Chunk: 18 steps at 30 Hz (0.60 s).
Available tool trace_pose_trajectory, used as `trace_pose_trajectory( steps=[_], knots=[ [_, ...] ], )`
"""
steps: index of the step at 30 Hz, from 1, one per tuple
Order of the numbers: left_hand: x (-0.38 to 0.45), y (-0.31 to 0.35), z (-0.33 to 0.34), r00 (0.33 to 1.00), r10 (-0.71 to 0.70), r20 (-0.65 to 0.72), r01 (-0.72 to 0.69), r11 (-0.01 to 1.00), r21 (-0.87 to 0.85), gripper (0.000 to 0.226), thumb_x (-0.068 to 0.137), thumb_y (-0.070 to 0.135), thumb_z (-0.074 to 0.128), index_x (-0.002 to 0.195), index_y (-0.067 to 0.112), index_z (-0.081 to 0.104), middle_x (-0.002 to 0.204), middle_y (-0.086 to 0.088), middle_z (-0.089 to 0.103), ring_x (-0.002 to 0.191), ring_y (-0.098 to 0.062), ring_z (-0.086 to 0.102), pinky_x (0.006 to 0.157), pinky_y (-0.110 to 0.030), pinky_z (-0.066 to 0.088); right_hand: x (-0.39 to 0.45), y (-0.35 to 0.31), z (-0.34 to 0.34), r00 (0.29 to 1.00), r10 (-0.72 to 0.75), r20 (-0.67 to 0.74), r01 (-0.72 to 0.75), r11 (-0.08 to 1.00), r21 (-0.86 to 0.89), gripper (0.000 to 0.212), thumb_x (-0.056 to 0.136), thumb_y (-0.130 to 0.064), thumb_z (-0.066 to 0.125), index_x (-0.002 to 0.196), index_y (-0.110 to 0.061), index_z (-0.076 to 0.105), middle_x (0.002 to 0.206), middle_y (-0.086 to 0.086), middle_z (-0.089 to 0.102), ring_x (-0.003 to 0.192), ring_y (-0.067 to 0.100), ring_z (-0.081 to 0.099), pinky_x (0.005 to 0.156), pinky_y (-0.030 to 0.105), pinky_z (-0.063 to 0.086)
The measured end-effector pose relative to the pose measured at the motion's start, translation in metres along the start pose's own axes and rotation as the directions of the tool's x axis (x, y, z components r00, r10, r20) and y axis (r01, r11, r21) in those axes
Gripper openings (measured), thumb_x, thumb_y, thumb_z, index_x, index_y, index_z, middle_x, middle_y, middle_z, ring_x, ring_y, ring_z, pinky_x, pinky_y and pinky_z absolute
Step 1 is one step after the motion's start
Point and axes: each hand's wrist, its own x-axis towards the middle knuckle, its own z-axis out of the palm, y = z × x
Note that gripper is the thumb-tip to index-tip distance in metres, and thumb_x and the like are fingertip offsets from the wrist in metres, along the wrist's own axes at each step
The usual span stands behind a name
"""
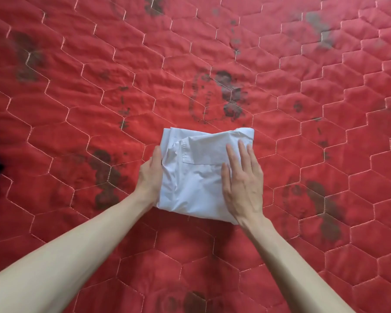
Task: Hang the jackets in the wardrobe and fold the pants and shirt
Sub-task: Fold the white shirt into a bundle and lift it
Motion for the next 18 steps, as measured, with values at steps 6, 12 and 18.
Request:
trace_pose_trajectory(
  steps=[6, 12, 18],
  knots=[
    [0.001, -0.010, -0.004, 0.938, 0.340, -0.058, -0.323, 0.925, 0.200, 0.046, 0.105, 0.023, 0.059, 0.066, 0.010, 0.040, 0.065, 0.005, 0.031, 0.058, -0.007, 0.025, 0.056, -0.030, 0.023, 0.015, 0.015, 0.046, 0.960, -0.006, 0.279, 0.052, 0.987, -0.155, 0.071, 0.105, -0.060, 0.028, 0.167, -0.028, 0.014, 0.176, 0.008, 0.000, 0.162, 0.028, -0.001, 0.129, 0.052, 0.008],
    [-0.014, -0.013, -0.011, 0.748, 0.591, -0.302, -0.330, 0.726, 0.604, 0.023, 0.106, 0.020, 0.051, 0.123, 0.009, 0.062, 0.119, -0.014, 0.061, 0.113, -0.033, 0.051, 0.100, -0.047, 0.039, 0.009, 0.008, 0.075, 0.957, 0.019, 0.290, 0.052, 0.971, -0.235, 0.075, 0.106, -0.062, 0.030, 0.168, -0.029, 0.004, 0.174, 0.011, -0.012, 0.161, 0.030, -0.013, 0.128, 0.055, -0.008],
    [-0.011, -0.022, 0.020, 0.459, 0.710, 0.534, -0.691, -0.092, 0.717, 0.047, 0.096, 0.018, 0.063, 0.141, 0.006, 0.062, 0.150, -0.020, 0.056, 0.142, -0.042, 0.050, 0.119, -0.058, 0.037, 0.020, 0.015, 0.062, 0.979, -0.047, 0.197, 0.090, 0.973, -0.213, 0.066, 0.105, -0.051, 0.047, 0.162, -0.023, 0.034, 0.171, 0.014, 0.023, 0.152, 0.036, 0.032, 0.117, 0.053, 0.028]
  ],
)
